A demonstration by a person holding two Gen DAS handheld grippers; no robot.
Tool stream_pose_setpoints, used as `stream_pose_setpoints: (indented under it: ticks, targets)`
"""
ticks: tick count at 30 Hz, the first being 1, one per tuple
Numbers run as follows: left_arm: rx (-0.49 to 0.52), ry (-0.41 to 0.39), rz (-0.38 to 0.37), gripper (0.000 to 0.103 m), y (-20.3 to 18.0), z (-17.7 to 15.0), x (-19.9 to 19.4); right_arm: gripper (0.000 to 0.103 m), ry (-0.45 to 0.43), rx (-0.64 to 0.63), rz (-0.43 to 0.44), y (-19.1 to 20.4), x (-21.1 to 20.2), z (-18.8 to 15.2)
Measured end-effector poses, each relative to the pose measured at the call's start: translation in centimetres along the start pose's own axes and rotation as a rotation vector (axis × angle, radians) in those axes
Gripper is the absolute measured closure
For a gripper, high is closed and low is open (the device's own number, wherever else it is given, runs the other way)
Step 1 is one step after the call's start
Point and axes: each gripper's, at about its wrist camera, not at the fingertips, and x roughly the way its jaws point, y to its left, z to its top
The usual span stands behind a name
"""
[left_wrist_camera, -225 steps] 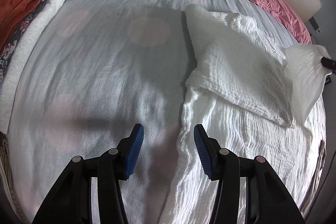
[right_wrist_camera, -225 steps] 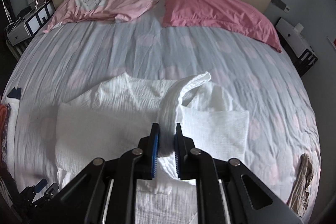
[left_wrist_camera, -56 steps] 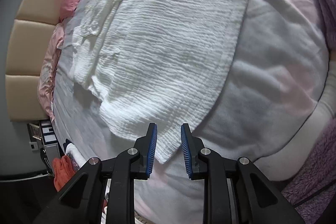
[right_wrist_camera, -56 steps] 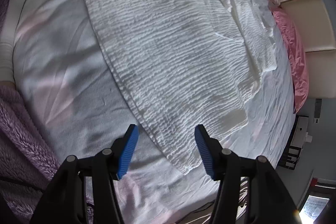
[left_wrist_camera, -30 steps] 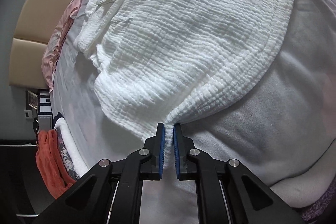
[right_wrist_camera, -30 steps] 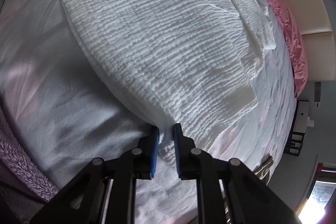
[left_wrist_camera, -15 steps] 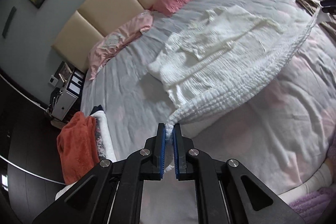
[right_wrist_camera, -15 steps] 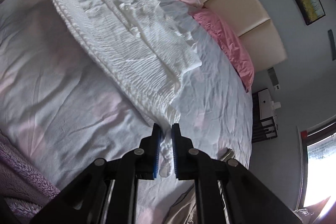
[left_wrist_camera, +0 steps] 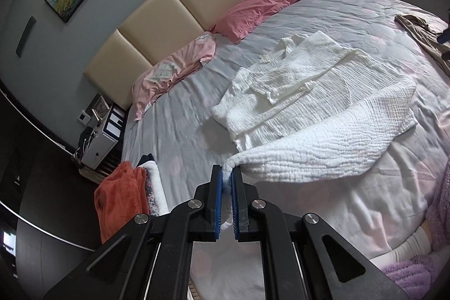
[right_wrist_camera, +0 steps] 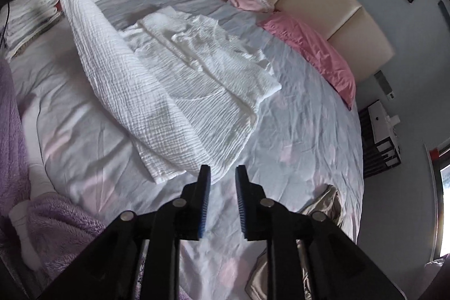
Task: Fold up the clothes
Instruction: 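Lift the folded shirt off the bed with both grippers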
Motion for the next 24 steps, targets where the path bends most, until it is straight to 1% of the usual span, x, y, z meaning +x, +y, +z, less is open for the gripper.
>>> stream_pose_setpoints:
  ticks: [3, 5, 8, 10, 14, 16, 19, 21, 24]
  targets:
    - [-0.013, 0.018, 0.021, 0.096, 0.0, 0.2, 0.7, 0.077, 0.066, -0.106, 0.076, 3.8, 3.2, -0.1]
    - [-0.045, 0.026, 0.020, 0.096, 0.6, 0.4, 1.3, 0.077, 0.091, -0.181, 0.122, 6.2, 5.1, 0.1]
    - [-0.092, 0.035, 0.014, 0.096, 1.6, 0.8, 2.1, 0.075, 0.151, -0.253, 0.201, 8.8, 8.2, 0.4]
    - [-0.109, 0.039, 0.010, 0.096, 2.0, 0.9, 2.6, 0.072, 0.187, -0.281, 0.226, 9.8, 10.4, 0.7]
    - [-0.115, 0.050, 0.000, 0.096, 2.5, 1.2, 4.1, 0.059, 0.260, -0.271, 0.266, 10.1, 14.7, 1.0]
    - [-0.117, 0.060, -0.003, 0.096, 2.8, 1.3, 5.1, 0.059, 0.289, -0.251, 0.281, 9.8, 16.6, 0.9]
    - [-0.124, 0.078, -0.008, 0.096, 3.1, 1.3, 6.6, 0.059, 0.303, -0.197, 0.297, 8.7, 18.8, 1.0]
    - [-0.130, 0.091, -0.010, 0.096, 3.3, 1.2, 7.7, 0.059, 0.306, -0.137, 0.340, 7.8, 19.7, 1.0]
    - [-0.143, 0.117, -0.017, 0.096, 3.4, 1.0, 9.1, 0.061, 0.297, -0.087, 0.390, 6.9, 20.2, 0.5]
